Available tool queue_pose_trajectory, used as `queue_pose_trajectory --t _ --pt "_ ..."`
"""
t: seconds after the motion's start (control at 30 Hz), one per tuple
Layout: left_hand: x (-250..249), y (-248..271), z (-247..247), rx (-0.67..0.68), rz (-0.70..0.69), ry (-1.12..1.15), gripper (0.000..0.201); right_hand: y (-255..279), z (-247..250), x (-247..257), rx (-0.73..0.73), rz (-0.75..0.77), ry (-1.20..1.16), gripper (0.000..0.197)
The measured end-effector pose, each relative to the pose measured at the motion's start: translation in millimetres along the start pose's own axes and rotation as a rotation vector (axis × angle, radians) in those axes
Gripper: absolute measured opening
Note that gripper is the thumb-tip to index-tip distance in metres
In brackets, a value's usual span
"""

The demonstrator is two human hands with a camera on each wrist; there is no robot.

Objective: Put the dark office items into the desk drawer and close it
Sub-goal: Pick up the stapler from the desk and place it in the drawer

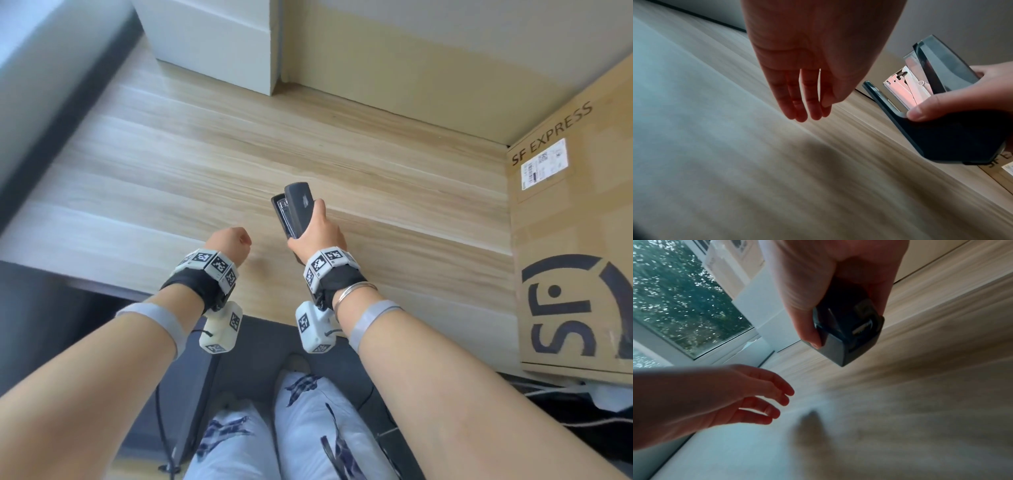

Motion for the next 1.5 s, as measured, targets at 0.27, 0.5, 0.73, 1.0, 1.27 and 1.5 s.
queue_pose_trajectory --t 0.27,0.5,0.73,1.0,1.27,1.5 --pt "126.1 23.0 37.9 -0.083 0.141 0.047 0.032 48.0 -82.8 83.1 0.137 0.138 0.004 0.061" --pt "231.0 44.7 40.6 -0.101 0.261 0.044 0.032 90.8 -162.1 135.8 0.277 0.250 0.026 0.060" --pt "307.9 50.2 9.9 -0.019 0.373 0.052 0.031 120.0 -250.0 142.8 0.453 0.281 0.112 0.057" --pt "379.2 41.3 -43.3 0.075 0.461 0.071 0.030 130.4 -336.4 95.3 0.544 0.023 0.119 0.058" --pt "402.3 8.4 -80.4 0.116 0.460 0.062 0.031 105.4 -387.7 61.2 0.416 -0.302 -0.011 0.064" --pt "414.7 -14.2 -101.3 0.143 0.445 0.071 0.031 95.8 -422.1 51.5 0.335 -0.415 -0.087 0.064"
Point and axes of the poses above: each hand's wrist, its own y-axis away from the middle knuckle, its own z-axis out of the back of the hand, x = y × z, the point moved 4 cm from there along -y, towards the middle knuckle, and after that the axes turned 11 degrees about z, right-handed, at the moved point
